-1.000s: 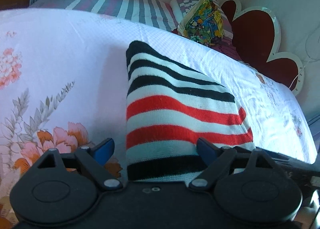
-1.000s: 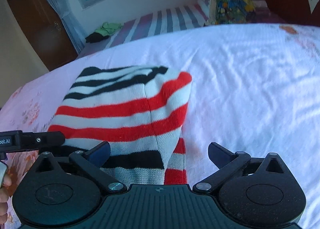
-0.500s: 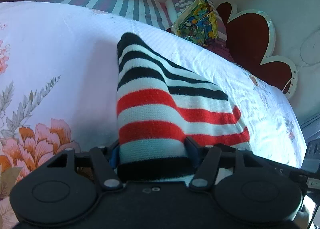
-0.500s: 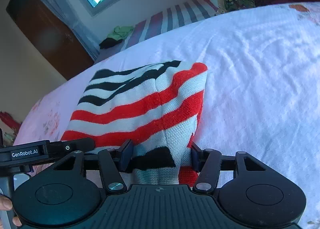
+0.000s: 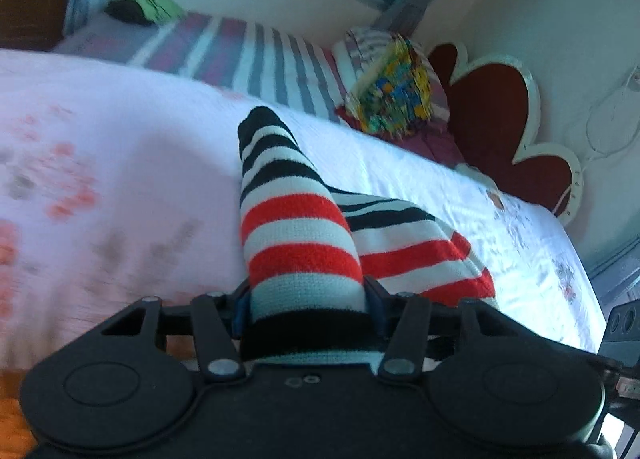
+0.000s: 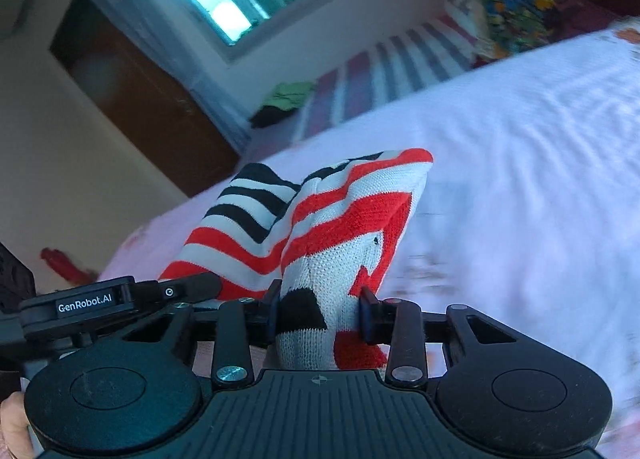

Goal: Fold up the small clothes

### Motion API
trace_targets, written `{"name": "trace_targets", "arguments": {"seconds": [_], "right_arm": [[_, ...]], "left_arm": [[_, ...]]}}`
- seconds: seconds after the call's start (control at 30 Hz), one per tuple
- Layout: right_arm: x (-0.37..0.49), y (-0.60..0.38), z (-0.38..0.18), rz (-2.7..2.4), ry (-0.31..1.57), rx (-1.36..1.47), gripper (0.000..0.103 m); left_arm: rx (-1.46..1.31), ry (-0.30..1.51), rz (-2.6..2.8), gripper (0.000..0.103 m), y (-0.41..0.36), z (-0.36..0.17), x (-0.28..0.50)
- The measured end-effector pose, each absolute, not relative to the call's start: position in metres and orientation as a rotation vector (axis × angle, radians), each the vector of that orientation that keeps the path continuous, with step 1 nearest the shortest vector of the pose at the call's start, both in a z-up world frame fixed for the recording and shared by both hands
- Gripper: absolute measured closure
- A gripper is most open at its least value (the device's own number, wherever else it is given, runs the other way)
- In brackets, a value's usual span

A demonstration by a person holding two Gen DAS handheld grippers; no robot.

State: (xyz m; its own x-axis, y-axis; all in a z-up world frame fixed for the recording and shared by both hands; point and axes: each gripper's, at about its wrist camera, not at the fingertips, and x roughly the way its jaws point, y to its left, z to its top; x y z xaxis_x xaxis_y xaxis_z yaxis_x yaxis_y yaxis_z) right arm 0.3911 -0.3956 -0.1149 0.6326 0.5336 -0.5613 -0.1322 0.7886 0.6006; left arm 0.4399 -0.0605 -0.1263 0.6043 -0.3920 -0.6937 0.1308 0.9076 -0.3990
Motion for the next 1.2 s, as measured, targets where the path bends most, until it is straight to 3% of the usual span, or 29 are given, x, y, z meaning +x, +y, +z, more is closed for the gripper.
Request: {"name": "trace_targets", "arguments": {"seconds": [0.37,0.63,0.73,0.87,1.0,1.2], "right_arm": [[0.395,-0.191,-0.094,0.518,0.76,0.531,0.067],[0.417,-0.059,-0.129,0.501,0.791,0.488,0.067],[0.424,-0.041,-0.148,0.463,0.812,0.474,0.067],[0.436,-0.042,-0.167,0.4,0.871,0.417,0.067],[0.439,-0.037,-0.158,0.368,0.863,0.349,0.066],[0.454,-0.026,-0.118,0.389,0.744,0.266,0.066]], "left_arm": [[-0.317,0.79,-0.195,0.051,0.121,-0.096,0.417],[-0.307,0.796,-0.158,0.051,0.216,-0.13,0.44],[-0.29,0.826,-0.117,0.049,0.24,-0.159,0.441],[-0.354,0.811,-0.122,0.035,0.257,-0.176,0.436],[-0.356,0.811,-0.116,0.044,0.258,-0.162,0.438],[-0.352,0.712,-0.12,0.044,0.26,-0.129,0.448]]}}
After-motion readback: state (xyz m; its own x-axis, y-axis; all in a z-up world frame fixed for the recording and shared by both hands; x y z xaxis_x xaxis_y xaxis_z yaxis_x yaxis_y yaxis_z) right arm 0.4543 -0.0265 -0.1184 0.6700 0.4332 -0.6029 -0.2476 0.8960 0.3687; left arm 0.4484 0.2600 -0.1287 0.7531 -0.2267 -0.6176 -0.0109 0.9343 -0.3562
